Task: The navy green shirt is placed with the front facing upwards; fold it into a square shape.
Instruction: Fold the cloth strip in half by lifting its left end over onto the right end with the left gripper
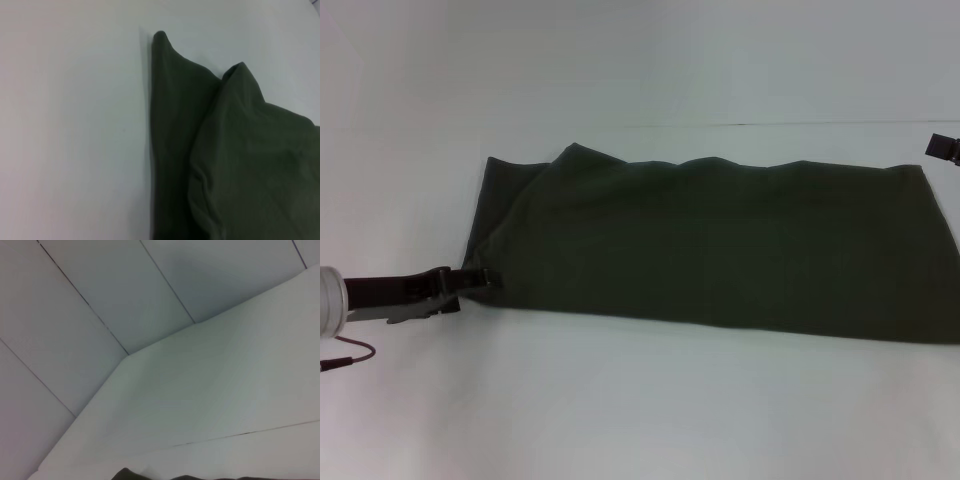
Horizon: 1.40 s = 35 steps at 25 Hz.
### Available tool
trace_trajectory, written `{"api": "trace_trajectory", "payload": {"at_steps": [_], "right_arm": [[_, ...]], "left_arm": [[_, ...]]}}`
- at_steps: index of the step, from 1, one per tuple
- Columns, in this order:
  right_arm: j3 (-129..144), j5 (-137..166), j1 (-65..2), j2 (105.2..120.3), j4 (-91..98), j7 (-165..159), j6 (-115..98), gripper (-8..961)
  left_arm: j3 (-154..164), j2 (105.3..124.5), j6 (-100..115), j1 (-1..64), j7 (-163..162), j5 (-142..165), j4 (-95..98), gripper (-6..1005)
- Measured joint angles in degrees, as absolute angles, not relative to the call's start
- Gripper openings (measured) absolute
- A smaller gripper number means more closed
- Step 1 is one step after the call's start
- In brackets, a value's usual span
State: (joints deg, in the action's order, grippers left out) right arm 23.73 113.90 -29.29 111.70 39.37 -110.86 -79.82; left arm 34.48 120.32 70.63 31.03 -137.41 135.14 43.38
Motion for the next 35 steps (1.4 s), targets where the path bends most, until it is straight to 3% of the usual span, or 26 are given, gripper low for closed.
{"api": "trace_trajectory", "payload": {"at_steps": [27,35], "right_arm": [[23.73,112.58,-28.74,111.7,39.37,-111.09,-80.34,918],[23.73,112.58,-28.74,111.7,39.38,-110.94,-80.19,917]], "left_arm": [[37.33,120.14,65.37,34.43,-137.37,136.62,41.33,874],[37.36,120.14,65.23,34.89,-137.4,136.56,41.5,818]]}}
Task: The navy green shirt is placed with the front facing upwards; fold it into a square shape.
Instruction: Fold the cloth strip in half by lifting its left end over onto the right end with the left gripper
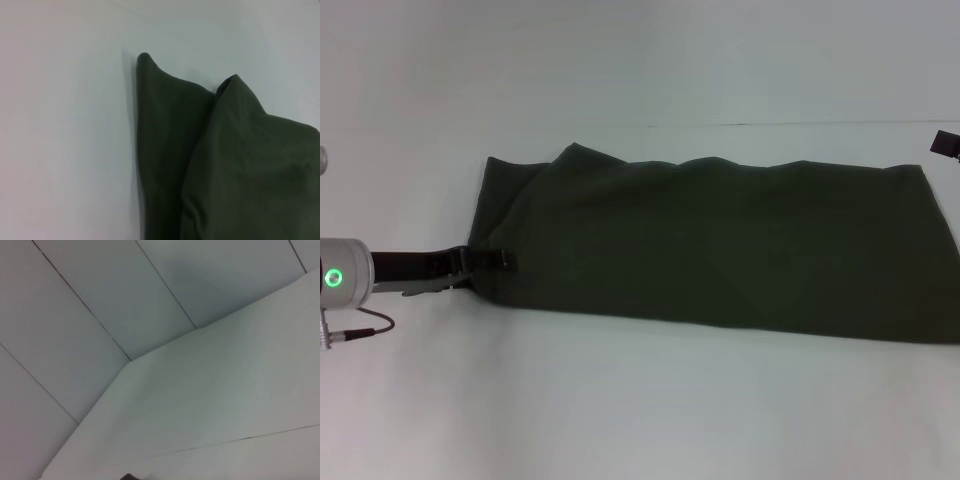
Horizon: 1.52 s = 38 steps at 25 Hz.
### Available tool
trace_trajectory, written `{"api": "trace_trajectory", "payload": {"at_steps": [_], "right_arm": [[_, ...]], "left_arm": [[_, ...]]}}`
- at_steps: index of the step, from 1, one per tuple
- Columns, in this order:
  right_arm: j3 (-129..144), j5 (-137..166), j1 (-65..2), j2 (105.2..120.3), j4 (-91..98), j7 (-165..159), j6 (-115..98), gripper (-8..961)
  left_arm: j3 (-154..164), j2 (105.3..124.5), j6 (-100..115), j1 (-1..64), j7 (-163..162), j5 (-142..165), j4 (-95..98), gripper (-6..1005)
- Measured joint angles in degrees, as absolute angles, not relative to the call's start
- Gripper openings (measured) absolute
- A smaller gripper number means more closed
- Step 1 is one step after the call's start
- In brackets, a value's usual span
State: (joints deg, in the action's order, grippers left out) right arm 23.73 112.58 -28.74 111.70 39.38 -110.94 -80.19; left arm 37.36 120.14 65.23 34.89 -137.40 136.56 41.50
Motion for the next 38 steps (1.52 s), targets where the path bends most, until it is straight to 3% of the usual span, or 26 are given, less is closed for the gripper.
{"api": "trace_trajectory", "payload": {"at_steps": [14,19,22,27,32,38], "right_arm": [[23.73,112.57,-28.76,111.75,39.37,-110.61,-79.93,917],[23.73,112.48,-28.82,111.78,39.37,-110.58,-79.92,916],[23.73,112.42,-28.8,111.82,39.37,-110.57,-80.01,916],[23.72,112.31,-28.77,111.96,39.37,-110.54,-79.8,916],[23.65,111.71,-28.96,112.67,38.77,-109.71,-79.23,916],[23.89,111.61,-30.31,114.53,38.53,-108.53,-78.06,915]], "left_arm": [[37.6,120.17,63.93,34.33,-136.46,137.98,41.92,720],[38.21,120.26,62.73,34.39,-136.46,138.18,41.92,515],[38.25,120.28,62.59,34.48,-136.46,138.18,41.93,284],[37.73,120.24,62.41,33.85,-136.58,138.1,42.24,46],[37.51,120.8,62.41,31.34,-136.87,137.21,45.69,21],[34.02,120.85,62.69,28.12,-136.21,136.41,48.69,16]]}}
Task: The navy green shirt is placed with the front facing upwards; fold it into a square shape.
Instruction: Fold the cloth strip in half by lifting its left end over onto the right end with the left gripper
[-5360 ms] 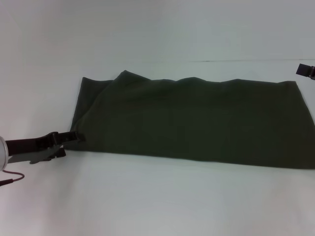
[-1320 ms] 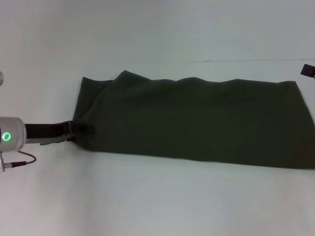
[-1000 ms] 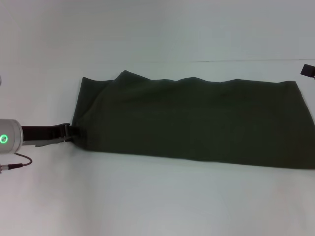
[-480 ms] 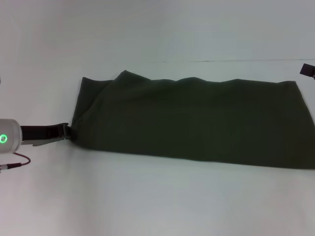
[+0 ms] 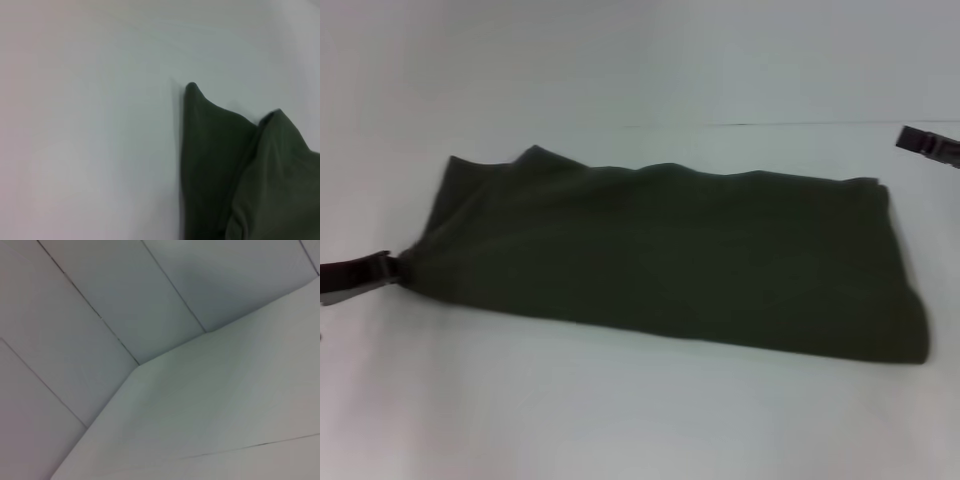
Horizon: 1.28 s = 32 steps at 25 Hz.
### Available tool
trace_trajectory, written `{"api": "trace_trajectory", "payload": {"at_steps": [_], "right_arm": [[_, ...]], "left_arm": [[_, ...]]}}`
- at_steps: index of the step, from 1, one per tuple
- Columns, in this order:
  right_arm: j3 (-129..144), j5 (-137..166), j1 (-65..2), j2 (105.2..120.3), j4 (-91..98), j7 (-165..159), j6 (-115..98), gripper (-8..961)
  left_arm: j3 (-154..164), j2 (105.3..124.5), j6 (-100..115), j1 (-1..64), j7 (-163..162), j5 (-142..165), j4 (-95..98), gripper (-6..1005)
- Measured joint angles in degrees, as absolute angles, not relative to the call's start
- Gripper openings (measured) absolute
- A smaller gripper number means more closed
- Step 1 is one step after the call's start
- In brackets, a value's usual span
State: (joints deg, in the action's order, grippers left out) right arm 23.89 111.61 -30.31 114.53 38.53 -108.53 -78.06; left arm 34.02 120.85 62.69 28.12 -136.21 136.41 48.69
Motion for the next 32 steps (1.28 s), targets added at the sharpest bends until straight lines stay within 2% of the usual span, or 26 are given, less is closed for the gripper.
{"api": "trace_trajectory", "payload": {"at_steps": [10,19,28,32], "right_arm": [[24.4,111.83,-33.92,116.12,36.23,-107.42,-77.45,914],[24.61,111.96,-34.49,116.38,36.21,-107.45,-77.25,908],[25.16,111.8,-33.18,116.35,36.21,-106.14,-78.23,901],[25.16,111.75,-32.42,115.99,36.2,-105.7,-79.72,899]], "left_arm": [[25.11,120.83,63.06,21.62,-134.58,136.27,55.88,17],[20.92,120.34,64.22,18.36,-134.16,136.41,59.31,16],[22.42,121.94,80.87,22.31,-126.94,118.38,61.06,16],[28.92,124.08,84.93,26.78,-123.96,110.04,58.71,17]]}}
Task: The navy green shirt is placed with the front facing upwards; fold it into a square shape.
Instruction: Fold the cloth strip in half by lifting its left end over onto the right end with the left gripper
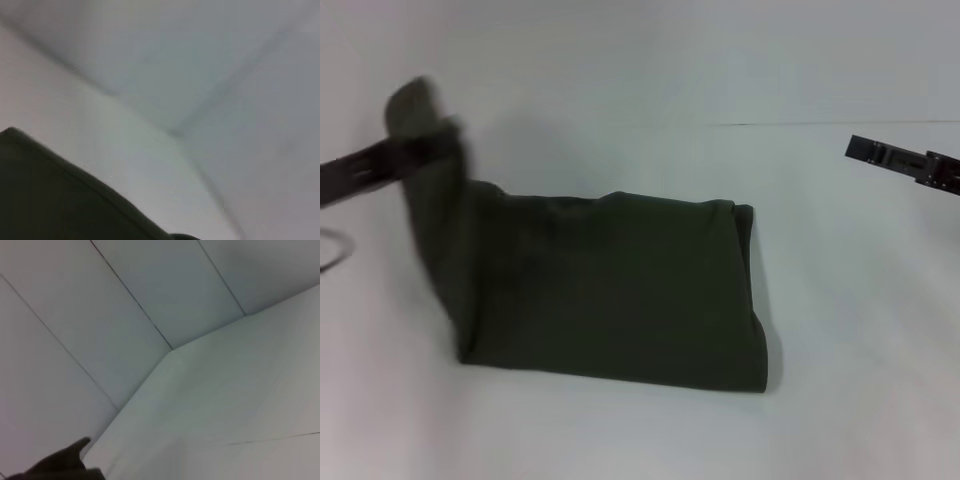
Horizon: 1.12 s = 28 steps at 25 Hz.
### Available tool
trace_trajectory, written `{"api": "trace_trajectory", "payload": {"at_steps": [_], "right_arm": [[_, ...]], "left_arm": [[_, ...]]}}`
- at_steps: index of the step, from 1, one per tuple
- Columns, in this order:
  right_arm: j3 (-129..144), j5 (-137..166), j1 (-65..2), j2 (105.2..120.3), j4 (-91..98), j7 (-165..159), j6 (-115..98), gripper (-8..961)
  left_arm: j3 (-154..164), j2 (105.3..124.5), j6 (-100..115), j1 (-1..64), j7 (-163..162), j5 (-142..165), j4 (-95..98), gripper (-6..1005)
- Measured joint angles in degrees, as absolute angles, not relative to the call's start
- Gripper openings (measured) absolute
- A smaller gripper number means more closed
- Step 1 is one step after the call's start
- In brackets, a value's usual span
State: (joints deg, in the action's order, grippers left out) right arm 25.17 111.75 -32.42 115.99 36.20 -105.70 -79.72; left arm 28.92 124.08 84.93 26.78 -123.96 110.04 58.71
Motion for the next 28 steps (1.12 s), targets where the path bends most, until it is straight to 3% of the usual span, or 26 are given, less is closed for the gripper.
{"api": "trace_trajectory", "payload": {"at_steps": [8,16,28], "right_arm": [[24.95,111.63,-30.82,113.85,36.43,-105.32,-83.1,893],[25.12,111.96,-30.48,112.52,36.34,-105.11,-82.87,887],[32.01,112.15,-32.12,112.12,36.21,-110.13,-77.22,879]], "left_arm": [[50.47,124.48,80.66,33.1,-112.82,91.16,36.29,17],[51.65,124.64,73.37,45.68,-85.95,79.5,-2.22,17],[50.76,124.71,82.81,44.71,-80.14,81.8,-4.3,189]]}}
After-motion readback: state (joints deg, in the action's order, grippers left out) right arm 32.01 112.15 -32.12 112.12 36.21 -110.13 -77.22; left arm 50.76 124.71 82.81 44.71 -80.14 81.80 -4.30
